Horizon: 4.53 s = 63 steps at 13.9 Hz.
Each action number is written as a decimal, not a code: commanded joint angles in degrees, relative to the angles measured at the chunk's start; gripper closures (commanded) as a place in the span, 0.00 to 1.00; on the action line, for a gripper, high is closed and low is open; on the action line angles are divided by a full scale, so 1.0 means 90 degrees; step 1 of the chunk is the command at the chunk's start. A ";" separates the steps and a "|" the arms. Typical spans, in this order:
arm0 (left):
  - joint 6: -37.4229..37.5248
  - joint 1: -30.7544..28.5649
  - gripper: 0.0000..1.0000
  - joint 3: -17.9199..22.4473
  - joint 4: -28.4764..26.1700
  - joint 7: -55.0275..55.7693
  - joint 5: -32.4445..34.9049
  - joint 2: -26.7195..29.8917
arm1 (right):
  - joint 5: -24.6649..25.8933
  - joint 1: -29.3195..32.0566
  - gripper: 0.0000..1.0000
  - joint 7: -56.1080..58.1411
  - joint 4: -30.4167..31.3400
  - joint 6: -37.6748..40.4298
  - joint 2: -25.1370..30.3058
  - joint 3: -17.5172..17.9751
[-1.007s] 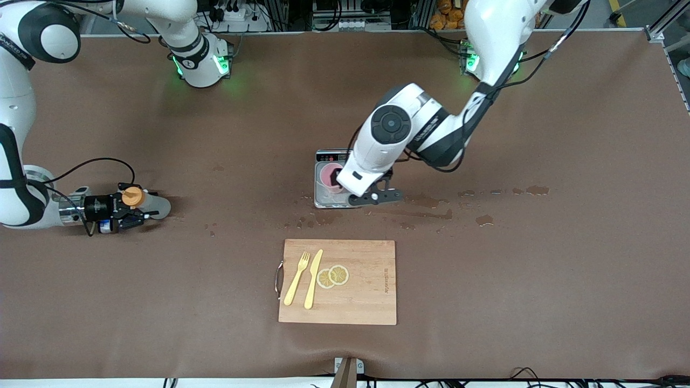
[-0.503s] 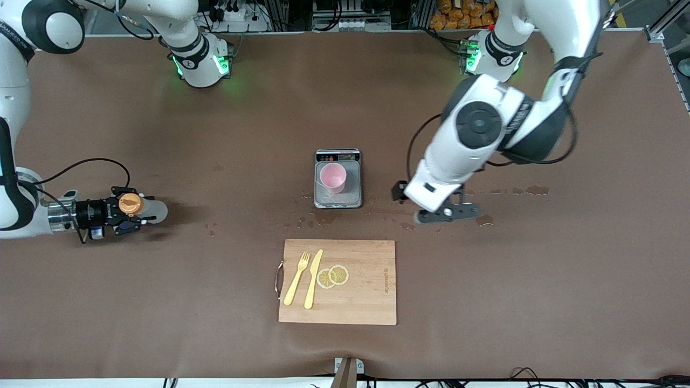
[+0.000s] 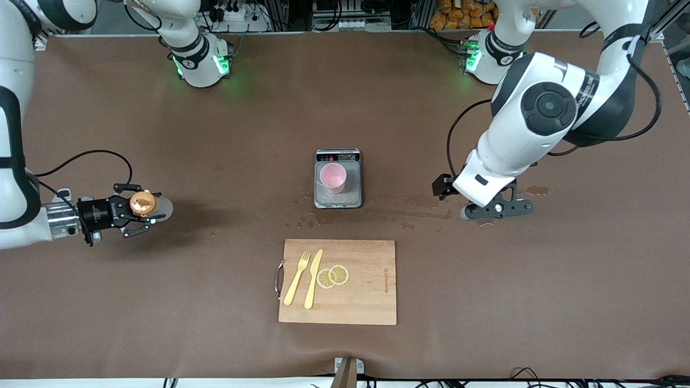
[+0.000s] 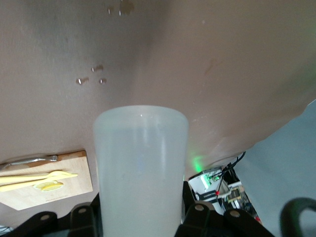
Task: Add sauce to pink cup with both arms
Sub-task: 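Release the cup and raise the left gripper while the right lifts the bottle, then move the white bottle with the right gripper over the pink cup, then tilt the bottle nozzle down into the pink cup with the right gripper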
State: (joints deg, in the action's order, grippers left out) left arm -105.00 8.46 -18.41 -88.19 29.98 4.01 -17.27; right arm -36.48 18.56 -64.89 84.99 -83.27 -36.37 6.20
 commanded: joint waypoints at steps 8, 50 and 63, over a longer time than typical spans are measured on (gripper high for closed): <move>0.0767 0.0085 0.00 0.1653 -0.1295 -0.3006 -0.0358 0.1917 | 0.0975 -0.1610 0.43 -0.2700 -0.0614 0.0033 0.0809 -0.0034; 0.2194 -0.0129 0.00 0.1928 0.0180 -0.3175 -0.0290 0.1626 | 0.5509 -0.5753 0.54 -0.7546 -0.1074 0.1352 -0.0099 -0.0073; 0.2155 -0.0129 0.00 0.1938 0.0180 -0.3175 -0.0309 0.1586 | 0.4897 -0.5101 0.52 -0.7099 -0.1152 0.0952 0.0036 -0.0015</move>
State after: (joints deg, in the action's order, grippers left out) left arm -85.68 7.50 -1.10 -88.10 2.09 1.83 -2.31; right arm 10.89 -30.76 -131.46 75.14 -74.14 -38.66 5.48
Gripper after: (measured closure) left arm 0.000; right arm 0.533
